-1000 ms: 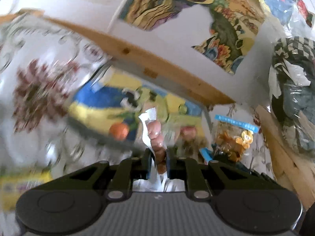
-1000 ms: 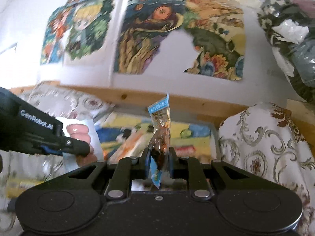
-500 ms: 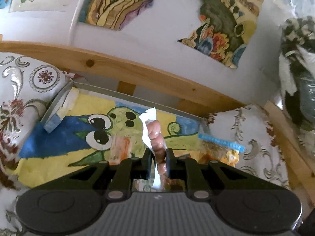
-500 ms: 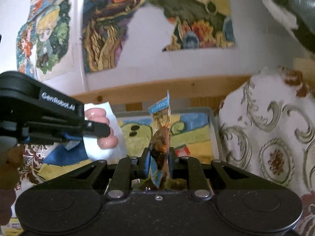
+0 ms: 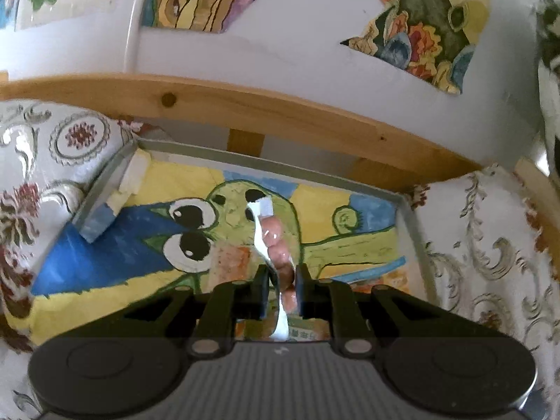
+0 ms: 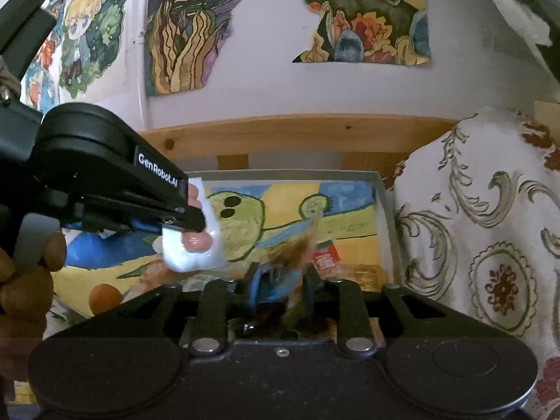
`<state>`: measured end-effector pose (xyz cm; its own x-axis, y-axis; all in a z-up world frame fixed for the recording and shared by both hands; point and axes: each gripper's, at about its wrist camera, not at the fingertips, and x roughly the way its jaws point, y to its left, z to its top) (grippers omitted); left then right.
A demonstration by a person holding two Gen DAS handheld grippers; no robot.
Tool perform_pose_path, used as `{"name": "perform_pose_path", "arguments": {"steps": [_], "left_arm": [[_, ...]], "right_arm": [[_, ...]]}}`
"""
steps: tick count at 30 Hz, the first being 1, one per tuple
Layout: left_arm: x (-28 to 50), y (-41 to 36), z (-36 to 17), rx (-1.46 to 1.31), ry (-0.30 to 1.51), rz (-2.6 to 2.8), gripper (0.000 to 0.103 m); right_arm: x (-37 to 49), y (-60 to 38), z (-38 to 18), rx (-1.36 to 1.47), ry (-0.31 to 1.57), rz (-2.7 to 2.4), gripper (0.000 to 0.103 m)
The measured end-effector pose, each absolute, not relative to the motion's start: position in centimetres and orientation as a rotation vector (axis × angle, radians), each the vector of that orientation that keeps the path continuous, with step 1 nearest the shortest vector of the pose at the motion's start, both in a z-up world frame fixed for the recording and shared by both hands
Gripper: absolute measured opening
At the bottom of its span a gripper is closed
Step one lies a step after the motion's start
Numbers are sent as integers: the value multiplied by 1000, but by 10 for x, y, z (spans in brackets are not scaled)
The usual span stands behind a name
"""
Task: Organize snacks
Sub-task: 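Open both grippers to drop the sausage pack and snack bag into the tray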
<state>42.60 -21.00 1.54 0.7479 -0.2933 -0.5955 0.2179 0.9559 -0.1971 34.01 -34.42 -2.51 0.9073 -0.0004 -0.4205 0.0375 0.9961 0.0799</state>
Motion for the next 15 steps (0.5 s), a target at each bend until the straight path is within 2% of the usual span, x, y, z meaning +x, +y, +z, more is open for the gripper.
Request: {"name": "perform_pose_path", "arguments": {"steps": [2,4,6,7,11,15], "left_arm": [[426,-212,16,-88,661,-259,19],[427,-211,16,-83,661,-242,24],[426,-208,16,-84,655,-234,36],[425,-206,17,-84,649,-233,39],[418,-202,19,-84,621,-221,62],[404,-195,23,-96,560,-188,84]], "right_arm": [[340,-345,-26,84,432,-33,37],[340,-347,-26,83,431,-47,41],[339,-348,-26,80,425,-61,44],[339,-349,-25,79,421,-67,48],[334,-351,-21,86,396,-80,65],[325,-352,-13,82,361,-93,76]]}}
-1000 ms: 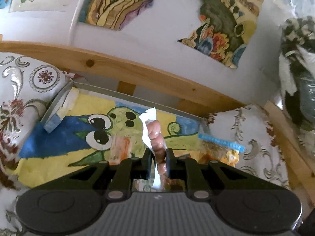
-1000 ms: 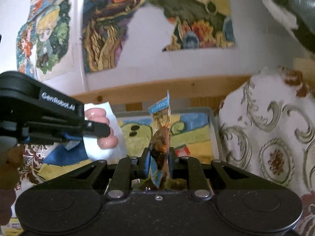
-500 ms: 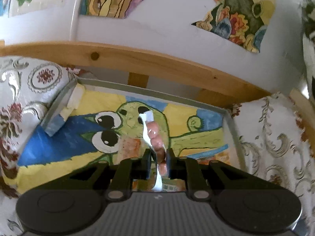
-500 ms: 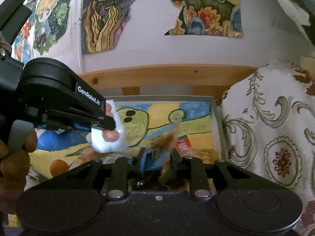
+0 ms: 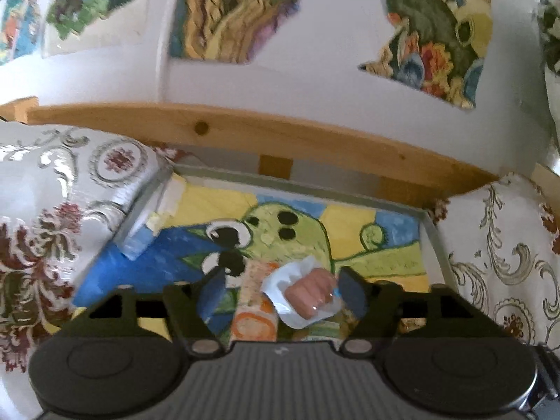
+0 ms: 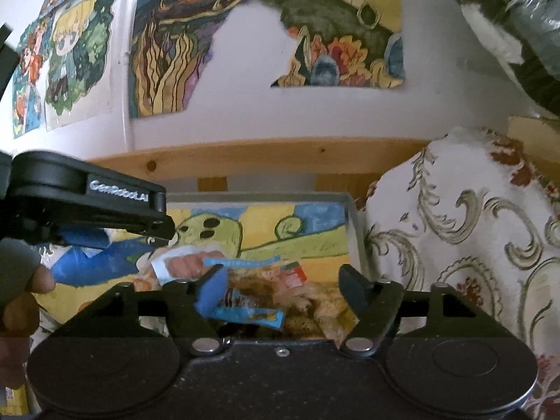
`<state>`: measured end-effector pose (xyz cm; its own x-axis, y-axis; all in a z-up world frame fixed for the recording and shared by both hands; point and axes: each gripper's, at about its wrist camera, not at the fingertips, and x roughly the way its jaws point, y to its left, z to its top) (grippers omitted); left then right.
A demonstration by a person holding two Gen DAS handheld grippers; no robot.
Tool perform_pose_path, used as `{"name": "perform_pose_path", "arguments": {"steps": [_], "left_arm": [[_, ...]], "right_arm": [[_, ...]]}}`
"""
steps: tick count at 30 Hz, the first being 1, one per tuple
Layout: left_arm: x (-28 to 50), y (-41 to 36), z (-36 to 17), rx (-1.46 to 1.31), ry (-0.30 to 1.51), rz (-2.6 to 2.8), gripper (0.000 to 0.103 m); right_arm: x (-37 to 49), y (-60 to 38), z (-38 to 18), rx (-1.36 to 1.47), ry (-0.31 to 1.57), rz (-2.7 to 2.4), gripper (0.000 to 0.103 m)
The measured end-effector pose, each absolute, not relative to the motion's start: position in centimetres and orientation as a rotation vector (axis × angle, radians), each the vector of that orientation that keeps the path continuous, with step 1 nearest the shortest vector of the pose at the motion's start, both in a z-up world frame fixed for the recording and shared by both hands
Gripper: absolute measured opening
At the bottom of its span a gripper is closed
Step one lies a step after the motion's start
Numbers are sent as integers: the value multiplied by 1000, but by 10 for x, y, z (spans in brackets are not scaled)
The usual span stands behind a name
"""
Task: Organize snacks
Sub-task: 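Open both grippers to drop the sausage pack and snack bag into the tray, then move both tools back over the yellow wafer and blue bar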
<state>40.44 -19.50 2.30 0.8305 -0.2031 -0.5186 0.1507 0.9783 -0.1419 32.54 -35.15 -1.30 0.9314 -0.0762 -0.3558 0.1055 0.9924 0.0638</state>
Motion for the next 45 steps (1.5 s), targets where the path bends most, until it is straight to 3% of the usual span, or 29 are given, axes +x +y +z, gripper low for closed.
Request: {"name": "perform_pose_path", "arguments": {"steps": [7,11,28,45], "left_arm": [[378,-180,40,-103,475,-152,101],[358,-166,44,-126,461,-132,102],[254,-107,35,-150,406,-6,103],[158,-53,14,-177,410,-13,103]], "right_arm": [[304,-352,6,95,294,-101,94],[286,-350,18,103,259,-103,102],[198,-322,33,71,179,-74,102],[110,-279,21,70,246,-34,102]]}}
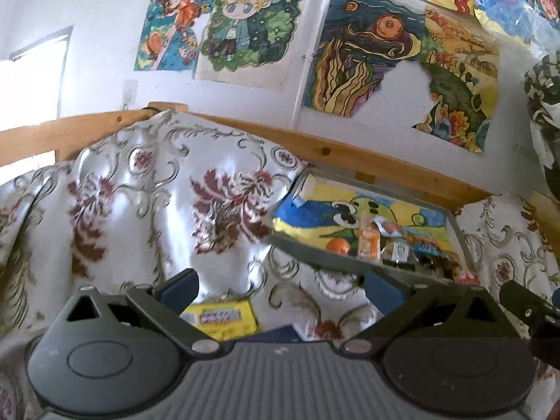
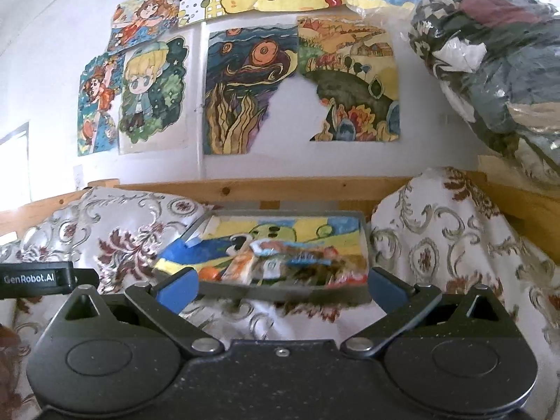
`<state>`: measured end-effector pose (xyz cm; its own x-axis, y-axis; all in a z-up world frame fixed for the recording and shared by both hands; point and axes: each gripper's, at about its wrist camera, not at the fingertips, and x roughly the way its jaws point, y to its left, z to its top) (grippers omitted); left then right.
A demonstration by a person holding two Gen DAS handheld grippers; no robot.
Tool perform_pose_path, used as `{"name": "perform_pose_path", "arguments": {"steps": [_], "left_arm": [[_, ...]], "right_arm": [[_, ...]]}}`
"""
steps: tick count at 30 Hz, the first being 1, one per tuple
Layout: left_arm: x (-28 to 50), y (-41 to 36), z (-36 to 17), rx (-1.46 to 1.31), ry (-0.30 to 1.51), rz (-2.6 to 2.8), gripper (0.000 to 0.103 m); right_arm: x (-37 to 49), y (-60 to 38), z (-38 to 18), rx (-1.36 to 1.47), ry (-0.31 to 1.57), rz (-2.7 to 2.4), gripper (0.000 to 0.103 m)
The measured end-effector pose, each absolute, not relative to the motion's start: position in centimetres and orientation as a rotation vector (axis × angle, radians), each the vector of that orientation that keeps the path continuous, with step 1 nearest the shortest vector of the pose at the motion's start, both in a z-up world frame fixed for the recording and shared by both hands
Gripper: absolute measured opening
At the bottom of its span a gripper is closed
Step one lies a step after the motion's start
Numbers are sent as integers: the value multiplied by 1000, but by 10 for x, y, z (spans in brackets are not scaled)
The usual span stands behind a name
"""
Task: Organize snacks
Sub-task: 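Move both tools back over the yellow wafer and blue bar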
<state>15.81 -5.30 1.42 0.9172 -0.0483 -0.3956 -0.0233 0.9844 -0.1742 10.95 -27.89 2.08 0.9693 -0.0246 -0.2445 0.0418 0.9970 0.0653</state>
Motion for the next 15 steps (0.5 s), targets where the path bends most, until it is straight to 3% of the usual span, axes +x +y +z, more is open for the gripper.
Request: {"name": "perform_pose_path", "arguments": {"steps": [15], "left_arm": [[110,-9,-8,-121,507,9,103]], "right_arm": [[63,-247,5,105,376,-11,102]]}}
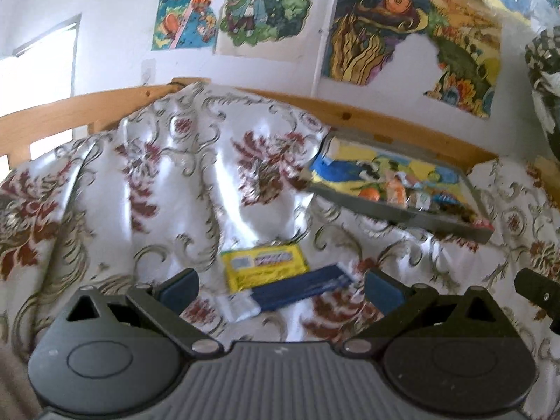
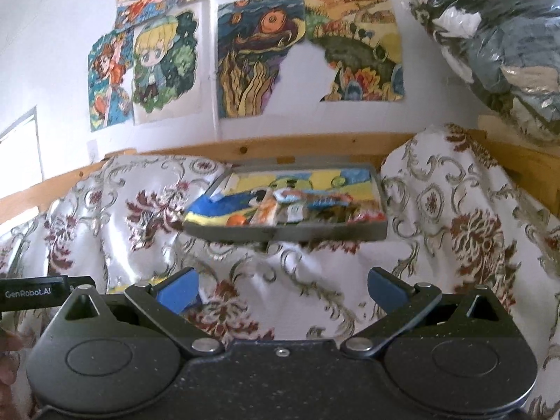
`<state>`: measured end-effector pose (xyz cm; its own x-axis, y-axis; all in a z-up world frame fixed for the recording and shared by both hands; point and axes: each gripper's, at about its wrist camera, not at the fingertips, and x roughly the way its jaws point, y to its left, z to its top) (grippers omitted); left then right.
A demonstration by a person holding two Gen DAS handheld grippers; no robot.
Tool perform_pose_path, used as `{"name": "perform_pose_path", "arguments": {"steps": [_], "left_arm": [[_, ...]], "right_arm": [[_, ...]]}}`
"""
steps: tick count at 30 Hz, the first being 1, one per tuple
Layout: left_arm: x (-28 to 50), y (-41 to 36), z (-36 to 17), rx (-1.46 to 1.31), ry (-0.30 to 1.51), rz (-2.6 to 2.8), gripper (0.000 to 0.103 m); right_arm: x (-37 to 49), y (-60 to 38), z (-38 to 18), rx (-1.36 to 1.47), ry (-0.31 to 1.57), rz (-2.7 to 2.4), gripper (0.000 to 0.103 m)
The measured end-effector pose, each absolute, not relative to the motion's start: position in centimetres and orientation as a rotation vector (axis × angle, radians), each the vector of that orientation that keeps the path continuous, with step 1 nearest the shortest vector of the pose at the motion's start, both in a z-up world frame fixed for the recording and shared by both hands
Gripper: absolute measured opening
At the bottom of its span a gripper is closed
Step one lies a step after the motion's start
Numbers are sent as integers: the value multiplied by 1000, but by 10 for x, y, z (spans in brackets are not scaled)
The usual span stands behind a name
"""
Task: Organize snacks
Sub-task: 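Move both tools back over the yellow wafer and blue bar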
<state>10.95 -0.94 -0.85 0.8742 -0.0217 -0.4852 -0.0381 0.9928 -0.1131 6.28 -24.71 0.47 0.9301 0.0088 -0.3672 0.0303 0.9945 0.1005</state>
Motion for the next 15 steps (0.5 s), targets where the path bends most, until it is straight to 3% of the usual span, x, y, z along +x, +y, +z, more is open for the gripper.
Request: {"name": "perform_pose_path", "arguments": {"steps": [15], "left_arm": [[102,16,-22,-181,678,116,103]], "right_arm": [[57,-208,-15,35,550,94,102]]}}
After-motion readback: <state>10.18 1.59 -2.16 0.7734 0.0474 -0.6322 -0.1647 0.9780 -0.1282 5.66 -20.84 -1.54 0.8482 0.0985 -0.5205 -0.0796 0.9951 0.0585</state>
